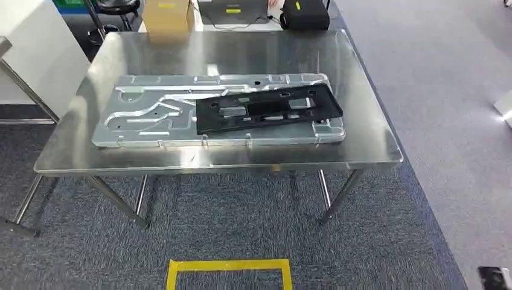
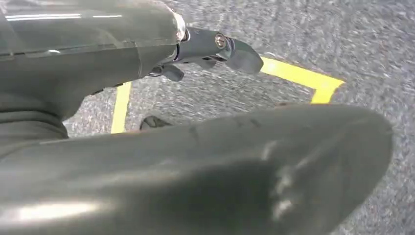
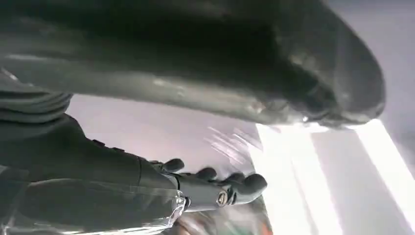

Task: Take the parts from the cabinet and place them on the table.

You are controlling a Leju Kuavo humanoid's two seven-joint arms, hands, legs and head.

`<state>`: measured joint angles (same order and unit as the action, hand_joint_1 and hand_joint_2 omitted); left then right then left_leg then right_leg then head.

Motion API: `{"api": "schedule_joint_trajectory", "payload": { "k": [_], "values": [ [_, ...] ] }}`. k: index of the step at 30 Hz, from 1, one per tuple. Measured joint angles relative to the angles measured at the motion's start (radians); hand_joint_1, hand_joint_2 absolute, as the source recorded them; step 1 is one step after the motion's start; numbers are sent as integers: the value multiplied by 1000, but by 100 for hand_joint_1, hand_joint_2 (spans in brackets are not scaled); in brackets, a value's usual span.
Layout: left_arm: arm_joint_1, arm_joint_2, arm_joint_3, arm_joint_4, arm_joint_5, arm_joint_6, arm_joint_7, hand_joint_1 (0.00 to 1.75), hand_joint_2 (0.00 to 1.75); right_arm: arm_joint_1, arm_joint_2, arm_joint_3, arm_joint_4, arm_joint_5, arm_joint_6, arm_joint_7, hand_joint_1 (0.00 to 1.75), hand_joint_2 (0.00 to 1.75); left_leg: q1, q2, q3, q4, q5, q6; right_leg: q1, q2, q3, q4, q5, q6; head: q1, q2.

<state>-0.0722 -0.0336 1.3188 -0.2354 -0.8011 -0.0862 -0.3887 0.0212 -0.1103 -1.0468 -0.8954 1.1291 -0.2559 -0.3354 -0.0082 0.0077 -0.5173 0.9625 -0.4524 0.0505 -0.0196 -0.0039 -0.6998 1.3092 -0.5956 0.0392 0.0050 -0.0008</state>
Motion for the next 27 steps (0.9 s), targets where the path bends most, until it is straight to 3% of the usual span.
{"api": "schedule_joint_trajectory", "payload": {
  "k": [1,2,3,4,5,6,7,9,10,11,12,13,14,15,16,17,18,19,20,21,23,24,25,26,27],
  "values": [
    [1,-1,0,0,-6,-2,2,0,0,-3,-12,-13,77,46,15,84,0,0,0,-2,-19,4,10,-2,-4,0,18,4,38,2,0,0],
    [3,-2,0,0,-8,-6,7,0,0,-3,-18,-21,147,77,31,157,0,0,0,-4,-36,10,19,-6,-7,0,52,-28,82,3,0,0],
    [5,-4,0,0,-16,-9,16,0,0,-7,-21,-26,220,106,61,258,0,0,0,-5,-54,18,27,-12,-8,0,111,-101,115,3,0,0],
    [5,-5,0,0,-23,-11,26,0,0,-16,-21,-29,281,122,94,351,0,0,1,-4,-65,26,32,-17,-10,0,179,-192,114,1,0,0],
    [5,-6,0,0,-32,-12,39,0,0,-24,-19,-32,339,126,130,435,0,0,-1,-3,-73,31,35,-23,-8,2,239,-279,74,-3,0,0],
    [3,-13,-1,1,-42,-13,53,0,0,-27,-14,-37,385,123,159,499,0,0,-2,0,-78,34,43,-32,1,5,270,-347,50,-14,-4,0],
    [1,-13,-2,1,-50,-14,67,0,0,-31,4,-49,435,112,183,555,0,0,1,3,-82,34,54,-38,7,4,258,-346,57,-18,-5,0],
    [3,-21,-3,3,-59,-14,90,0,0,-34,25,-68,498,107,211,602,0,0,6,3,-94,33,71,-52,14,4,240,-346,73,-36,-5,0],
    [6,-22,-3,3,-61,-14,101,0,0,-36,43,-74,530,112,226,616,0,0,11,1,-104,43,56,-57,8,-2,229,-347,87,-47,-2,0],
    [9,-28,-3,4,-63,-13,108,0,0,-40,47,-75,544,117,233,620,0,0,12,1,-118,75,0,-60,10,0,217,-347,97,-58,-5,0],
    [13,-31,-5,5,-69,-12,119,0,0,-45,70,-75,569,125,249,618,0,0,12,1,-138,146,-74,-62,13,-1,204,-345,107,-64,-8,0],
    [14,-38,-6,6,-74,-11,129,0,0,-48,79,-75,582,132,259,615,0,0,12,0,-156,223,-130,-64,15,-1,189,-341,117,-68,-8,0],
    [13,-40,-8,6,-79,-10,135,0,0,-52,91,-75,597,136,266,610,0,0,12,0,-171,301,-167,-65,20,-2,173,-338,127,-69,-9,0],
    [12,-42,-10,7,-84,-11,138,0,0,-55,105,-75,611,138,272,603,0,0,12,-1,-173,353,-172,-64,23,-4,155,-332,136,-70,-8,0],
    [11,-45,-10,7,-86,-10,141,0,0,-59,110,-75,618,140,277,592,0,0,12,-1,-154,358,-147,-62,26,-5,138,-326,145,-70,-10,0],
    [11,-45,-11,7,-91,-10,144,0,0,-64,121,-75,628,142,282,584,0,0,11,-1,-116,321,-107,-58,27,-5,120,-319,153,-71,-9,0],
    [10,-46,-13,7,-93,-11,145,0,0,-68,122,-75,632,149,286,575,0,0,9,-1,-64,254,-72,-52,28,-5,104,-313,161,-70,-10,0],
    [9,-46,-16,7,-98,-12,146,0,0,-72,127,-75,639,158,296,566,0,0,7,-1,3,163,-55,-46,30,-4,91,-306,168,-68,-10,0],
    [5,-46,-18,7,-100,-13,146,0,0,-75,128,-75,642,163,302,558,0,0,2,-2,64,74,-80,-37,28,-5,84,-302,175,-65,-10,0],
    [1,-46,-21,7,-101,-13,145,0,0,-76,135,-75,649,172,312,556,0,0,-1,-1,104,-1,-97,-34,33,-7,78,-300,182,-60,-9,0],
    [0,-48,-25,7,-103,-13,143,0,0,-79,136,-75,656,178,328,558,0,0,-7,-3,89,0,-89,-29,26,-12,73,-306,205,-49,-10,0],
    [1,-48,-26,7,-103,-13,142,0,0,-79,136,-75,660,180,338,556,0,0,-6,-2,81,-4,-77,-21,26,-11,71,-309,216,-42,-10,0],
    [2,-55,-26,9,-103,-13,142,0,0,-80,136,-75,661,181,344,554,0,0,2,3,82,-23,-60,-14,31,-10,63,-302,209,-37,-8,0],
    [-1,-56,-26,9,-103,-13,142,0,0,-81,136,-75,663,181,350,550,0,0,1,3,68,-21,-46,-6,27,-3,48,-280,167,-31,-10,0],
    [-3,-56,-27,9,-103,-12,139,0,0,-80,135,-75,665,181,352,544,0,0,1,6,54,-20,-36,3,23,2,32,-229,104,-27,-8,0]
  ]
}}
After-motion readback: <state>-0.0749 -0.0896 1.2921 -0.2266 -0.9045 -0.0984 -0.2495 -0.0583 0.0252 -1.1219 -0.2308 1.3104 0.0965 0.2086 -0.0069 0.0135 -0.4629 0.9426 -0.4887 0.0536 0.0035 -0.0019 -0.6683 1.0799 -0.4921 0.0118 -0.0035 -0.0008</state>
